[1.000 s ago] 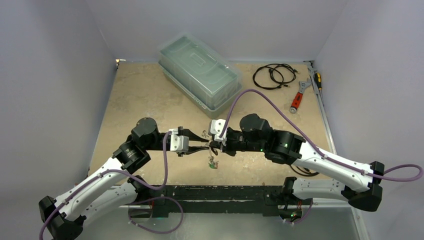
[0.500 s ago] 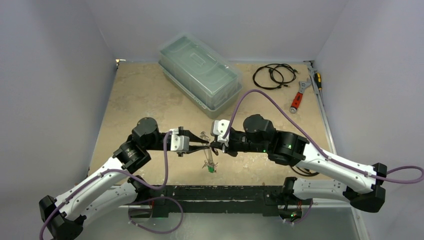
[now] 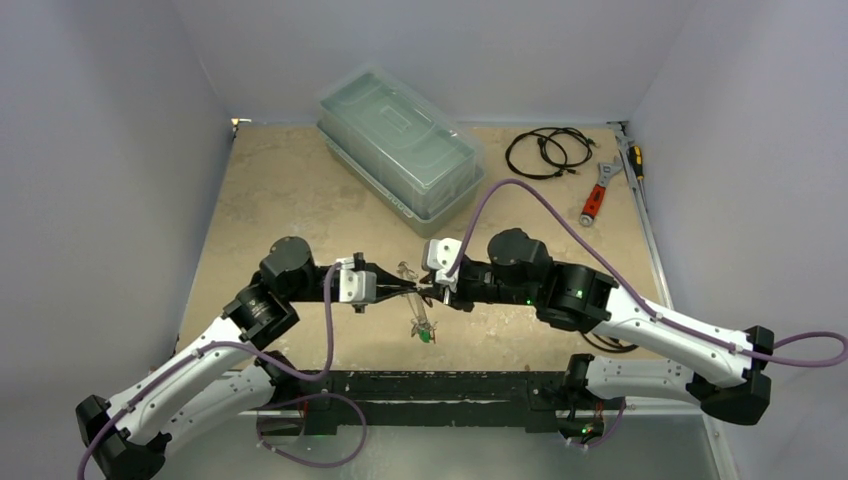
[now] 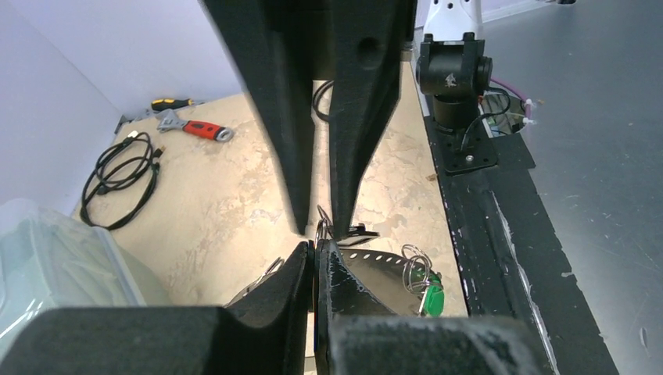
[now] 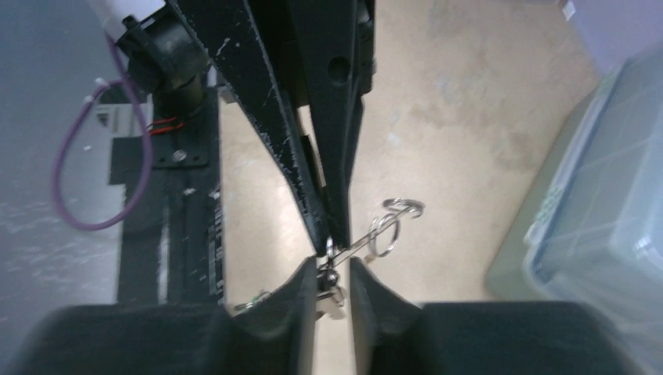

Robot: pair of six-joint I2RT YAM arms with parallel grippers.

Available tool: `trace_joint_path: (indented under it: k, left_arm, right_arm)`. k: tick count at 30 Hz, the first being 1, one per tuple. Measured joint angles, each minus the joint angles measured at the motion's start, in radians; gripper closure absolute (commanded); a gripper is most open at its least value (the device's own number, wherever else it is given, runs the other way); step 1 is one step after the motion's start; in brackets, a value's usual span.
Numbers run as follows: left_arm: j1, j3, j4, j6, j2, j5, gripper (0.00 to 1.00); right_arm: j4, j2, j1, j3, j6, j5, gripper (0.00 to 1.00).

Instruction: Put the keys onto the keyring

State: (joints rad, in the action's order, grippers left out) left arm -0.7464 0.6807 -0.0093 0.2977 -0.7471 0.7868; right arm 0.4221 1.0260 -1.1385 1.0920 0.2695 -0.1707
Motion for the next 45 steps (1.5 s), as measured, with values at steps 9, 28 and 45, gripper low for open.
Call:
trace_joint_path:
  k: [9,28,45]
  left_arm:
    - [0.0,0.0,0.035,-0.037,0.093,-0.029,1.0]
    - [0.0,0.0,0.054,-0.053,0.108,-0.001,1.0]
    - [0.0,0.0,0.054,-0.053,0.108,-0.002,1.0]
  right_arm:
    - [-0.157,-0.159,0.0,-0.086,-0.027,0.074,0.43]
    - [-0.2,-0.14,0.0,-0.116,-0.015,-0.038,0.65]
    - [-0.202,-0.105,0.0,-0.116,-0.002,-0.061,1.0]
